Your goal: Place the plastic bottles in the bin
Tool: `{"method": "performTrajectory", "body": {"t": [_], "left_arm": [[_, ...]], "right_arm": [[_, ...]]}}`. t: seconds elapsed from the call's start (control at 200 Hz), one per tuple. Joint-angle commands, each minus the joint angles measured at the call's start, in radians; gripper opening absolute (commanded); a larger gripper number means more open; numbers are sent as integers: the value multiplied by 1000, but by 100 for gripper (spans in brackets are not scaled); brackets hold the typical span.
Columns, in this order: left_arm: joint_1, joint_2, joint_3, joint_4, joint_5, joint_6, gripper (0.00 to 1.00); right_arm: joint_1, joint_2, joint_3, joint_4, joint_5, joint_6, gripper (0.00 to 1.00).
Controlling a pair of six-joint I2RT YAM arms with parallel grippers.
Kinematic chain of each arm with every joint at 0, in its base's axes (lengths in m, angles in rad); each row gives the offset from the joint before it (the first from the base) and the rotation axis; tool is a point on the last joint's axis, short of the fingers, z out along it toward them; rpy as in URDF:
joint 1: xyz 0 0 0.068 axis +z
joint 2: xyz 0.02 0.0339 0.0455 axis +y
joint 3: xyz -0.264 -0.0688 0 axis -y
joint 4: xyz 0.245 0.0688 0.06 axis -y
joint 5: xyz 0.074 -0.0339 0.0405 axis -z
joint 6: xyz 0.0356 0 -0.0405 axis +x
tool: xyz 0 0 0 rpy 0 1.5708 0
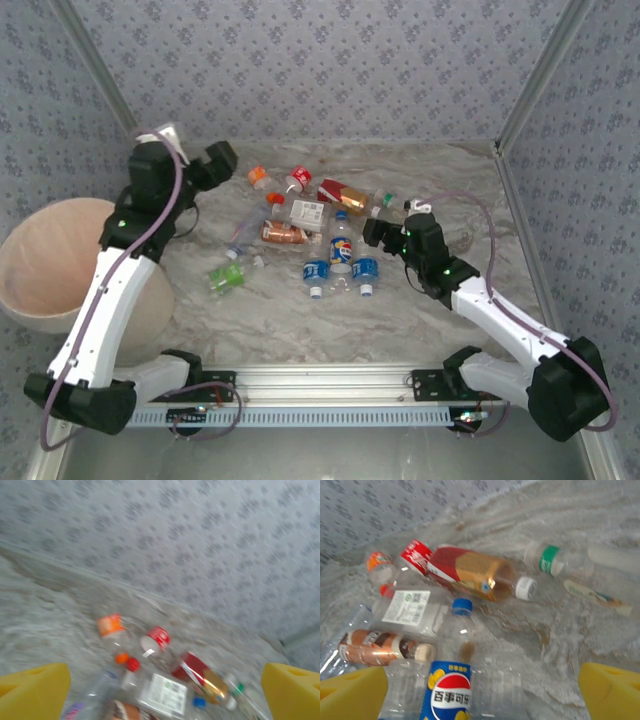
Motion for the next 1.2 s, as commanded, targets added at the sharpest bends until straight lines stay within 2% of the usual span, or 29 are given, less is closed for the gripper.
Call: {"method": "performTrajectory", "body": {"t": [0.0, 0.085, 0.17, 0.255, 0.425, 0.56, 0.814, 0.969, 1.194], "left_arm": [[-47, 46, -41, 110, 144, 3, 98], [-68, 75, -50, 110, 148, 1, 98], [-73, 76, -68, 104, 129, -3, 98], [-73, 55, -97, 101, 113, 7, 98], [-73, -7, -155, 98, 67, 43, 98], [-72, -30, -171, 84, 55, 65, 98], [-72, -23, -185, 93, 56, 61, 98], [-71, -12, -183, 95, 67, 54, 98], [-72, -1, -185, 98, 71, 49, 98]], "right_arm": [[6, 38, 17, -119, -13, 110, 100], [29, 84, 23, -130, -38, 132, 100], [66, 140, 53, -180, 8, 132, 100], [81, 188, 62, -198, 4, 114, 99], [86, 283, 85, -209, -59, 104, 93], [97, 331, 105, -218, -46, 111, 84], [99, 372, 117, -255, -62, 106, 88], [98, 378, 135, -362, 49, 166, 90], [95, 387, 128, -315, 10, 102, 94]]}}
